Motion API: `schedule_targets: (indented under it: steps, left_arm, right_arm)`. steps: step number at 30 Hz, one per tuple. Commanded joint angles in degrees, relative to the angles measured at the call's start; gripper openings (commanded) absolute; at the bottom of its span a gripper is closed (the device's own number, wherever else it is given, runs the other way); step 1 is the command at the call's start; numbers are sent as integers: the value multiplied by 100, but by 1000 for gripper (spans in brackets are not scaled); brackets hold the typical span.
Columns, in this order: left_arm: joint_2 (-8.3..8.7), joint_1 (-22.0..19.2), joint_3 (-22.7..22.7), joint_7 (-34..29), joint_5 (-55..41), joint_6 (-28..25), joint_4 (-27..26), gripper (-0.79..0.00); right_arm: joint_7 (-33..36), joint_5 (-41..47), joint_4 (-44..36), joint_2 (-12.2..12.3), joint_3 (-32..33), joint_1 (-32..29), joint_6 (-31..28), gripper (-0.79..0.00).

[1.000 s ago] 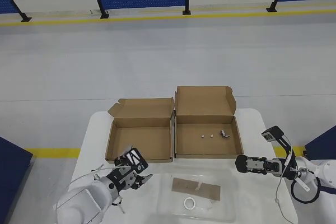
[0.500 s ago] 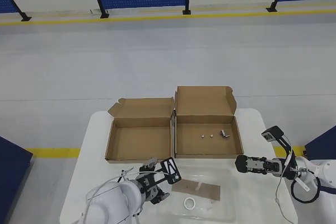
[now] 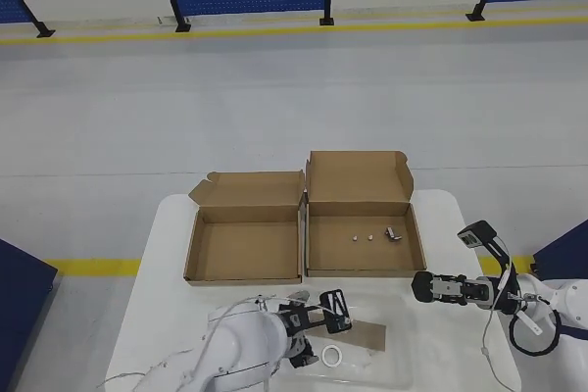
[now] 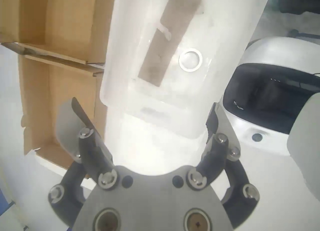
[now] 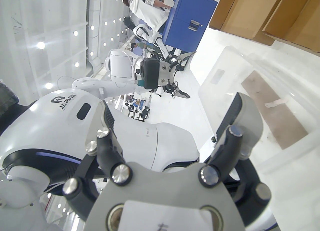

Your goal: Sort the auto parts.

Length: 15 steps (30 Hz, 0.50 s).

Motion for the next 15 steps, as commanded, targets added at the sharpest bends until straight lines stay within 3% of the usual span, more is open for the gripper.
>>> schedule_targets:
  steps: [1,2,10,15]
  left_arm:
    - [-62,-469,326,-239,-554,244,369,0]
    - [-82,-676,397,-407,-614,413,453,0]
    - [-84,-663,406,-344,-623,388,446,0]
    - [-150,-851,784,106,-742,-101,924,0]
  right_arm:
    - [0,0,0,0,0,0,0,0]
    - [0,0,0,0,0,0,0,0]
    - [0,0,0,0,0,0,0,0]
    - [0,0,0,0,0,0,0,0]
